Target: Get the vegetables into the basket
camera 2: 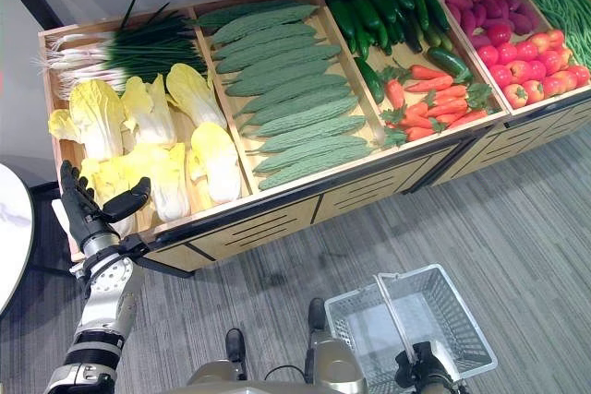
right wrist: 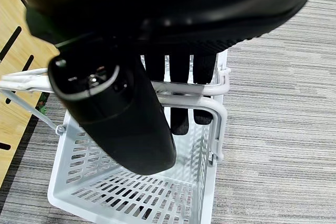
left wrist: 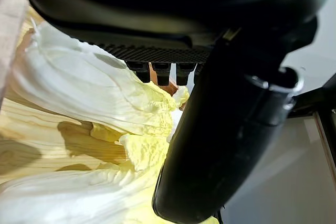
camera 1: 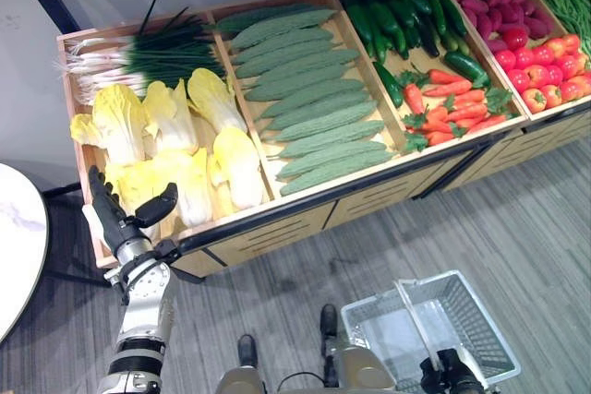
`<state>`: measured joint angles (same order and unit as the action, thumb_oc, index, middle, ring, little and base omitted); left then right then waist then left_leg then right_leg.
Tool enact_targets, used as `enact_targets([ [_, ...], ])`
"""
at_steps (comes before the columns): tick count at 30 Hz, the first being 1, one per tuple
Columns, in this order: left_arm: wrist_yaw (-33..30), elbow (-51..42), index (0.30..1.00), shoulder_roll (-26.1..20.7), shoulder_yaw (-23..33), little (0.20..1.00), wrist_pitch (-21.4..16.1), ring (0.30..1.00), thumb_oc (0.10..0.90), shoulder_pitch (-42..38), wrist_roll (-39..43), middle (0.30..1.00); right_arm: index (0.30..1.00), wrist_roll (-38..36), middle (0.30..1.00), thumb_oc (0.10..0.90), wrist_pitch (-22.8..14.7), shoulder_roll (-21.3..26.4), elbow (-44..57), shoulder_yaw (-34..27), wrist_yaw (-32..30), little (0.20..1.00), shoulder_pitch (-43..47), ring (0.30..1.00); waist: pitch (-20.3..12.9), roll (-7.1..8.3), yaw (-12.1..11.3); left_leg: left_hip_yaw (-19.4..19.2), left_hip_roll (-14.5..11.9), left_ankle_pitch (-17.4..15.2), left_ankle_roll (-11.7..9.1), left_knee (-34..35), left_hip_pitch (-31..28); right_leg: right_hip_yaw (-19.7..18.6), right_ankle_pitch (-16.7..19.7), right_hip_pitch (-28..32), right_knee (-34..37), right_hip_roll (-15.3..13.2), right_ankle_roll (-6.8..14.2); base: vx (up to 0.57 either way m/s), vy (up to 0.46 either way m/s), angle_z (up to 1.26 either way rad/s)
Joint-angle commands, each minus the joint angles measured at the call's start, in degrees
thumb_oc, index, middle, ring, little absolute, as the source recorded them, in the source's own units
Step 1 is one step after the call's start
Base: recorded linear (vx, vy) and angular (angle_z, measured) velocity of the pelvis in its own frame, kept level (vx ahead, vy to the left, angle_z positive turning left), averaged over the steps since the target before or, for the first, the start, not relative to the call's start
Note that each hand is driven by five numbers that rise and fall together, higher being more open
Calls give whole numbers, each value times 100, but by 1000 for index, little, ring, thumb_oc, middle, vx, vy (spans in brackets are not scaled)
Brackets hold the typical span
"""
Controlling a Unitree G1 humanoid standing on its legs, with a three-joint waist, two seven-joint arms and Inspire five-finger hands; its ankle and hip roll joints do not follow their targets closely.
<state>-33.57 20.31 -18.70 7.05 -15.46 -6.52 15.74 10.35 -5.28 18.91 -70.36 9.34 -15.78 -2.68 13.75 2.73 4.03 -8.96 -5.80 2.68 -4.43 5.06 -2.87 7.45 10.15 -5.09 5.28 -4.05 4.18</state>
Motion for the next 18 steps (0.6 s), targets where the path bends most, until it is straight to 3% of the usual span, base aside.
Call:
enact_targets([
  [1, 27, -682, 1000, -576, -98, 1000, -575, 1000, 900, -354, -510, 1000, 300, -12, 300, 400, -88, 85, -62, 191, -184, 300, 73, 300, -127, 196, 39, 225, -125, -167, -258, -6, -2, -153, -439, 342, -70, -489, 654, 0, 0, 0],
  [10, -147, -1658, 1000, -581, 127, 1000, -699, 1000, 900, -372, -726, 1000, 300, 7, 300, 400, -106, 85, -185, 212, -170, 300, 98, 300, -137, 157, 4, 215, -131, -181, -263, -6, -24, -143, -465, 376, -61, -501, 650, 0, 0, 0],
  [18, 44, -947, 1000, -539, -473, 1000, -319, 1000, 900, -334, -1045, 1000, 300, 9, 300, 400, -117, 99, -2, 222, -198, 300, 82, 300, -107, 163, 106, 119, -150, -155, -261, -6, -21, -222, -449, 321, -69, -468, 636, -1, -6, -4],
])
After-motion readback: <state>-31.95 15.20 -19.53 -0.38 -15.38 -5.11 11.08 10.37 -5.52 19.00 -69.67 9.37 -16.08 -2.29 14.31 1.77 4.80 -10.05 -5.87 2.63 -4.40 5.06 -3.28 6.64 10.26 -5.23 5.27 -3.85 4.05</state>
